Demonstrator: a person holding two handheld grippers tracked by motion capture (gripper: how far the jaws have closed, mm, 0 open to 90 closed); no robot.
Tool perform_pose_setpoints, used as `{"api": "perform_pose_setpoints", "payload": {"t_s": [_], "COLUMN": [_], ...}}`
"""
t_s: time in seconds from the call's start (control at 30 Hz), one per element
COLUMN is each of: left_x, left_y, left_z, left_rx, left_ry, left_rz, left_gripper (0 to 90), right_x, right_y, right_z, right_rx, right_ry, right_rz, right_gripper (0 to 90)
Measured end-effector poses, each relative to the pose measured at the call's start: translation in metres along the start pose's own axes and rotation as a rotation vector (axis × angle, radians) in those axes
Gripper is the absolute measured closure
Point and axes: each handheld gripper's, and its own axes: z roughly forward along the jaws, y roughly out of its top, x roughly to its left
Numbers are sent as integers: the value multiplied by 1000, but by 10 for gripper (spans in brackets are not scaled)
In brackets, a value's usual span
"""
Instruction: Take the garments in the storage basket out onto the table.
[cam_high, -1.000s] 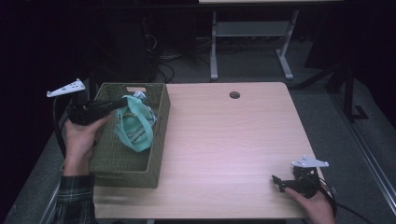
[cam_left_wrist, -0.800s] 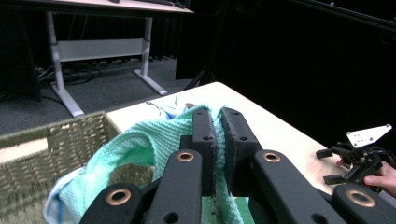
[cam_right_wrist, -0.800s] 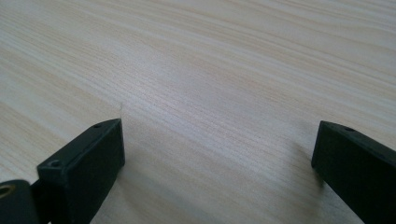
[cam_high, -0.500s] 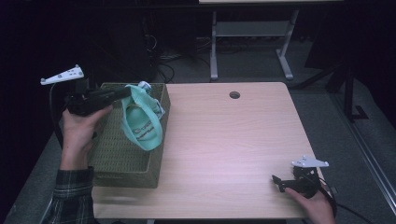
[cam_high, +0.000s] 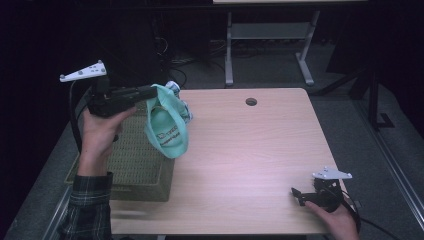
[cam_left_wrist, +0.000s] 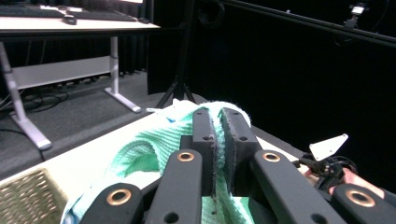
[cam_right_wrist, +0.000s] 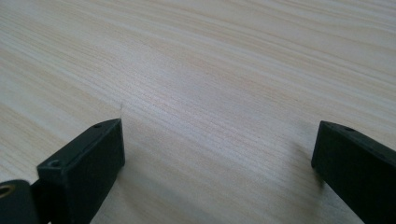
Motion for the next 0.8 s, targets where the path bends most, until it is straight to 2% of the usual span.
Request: {"api": "perform_pose_setpoints", "payload": {"t_s": [0.37, 0.8], "left_x": [-14, -29], "left_y": [5, -5], "left_z": [28, 68], "left_rx": [-2, 21], "left_ry": [-61, -138], "left_rz": [12, 8], "left_gripper": [840, 841], "right_x": [0, 0], "right_y": [0, 0], "right_z": [0, 0], "right_rx": [0, 0], "right_ry": [0, 0], "right_rz": [0, -2], "right_gripper": [21, 21]}}
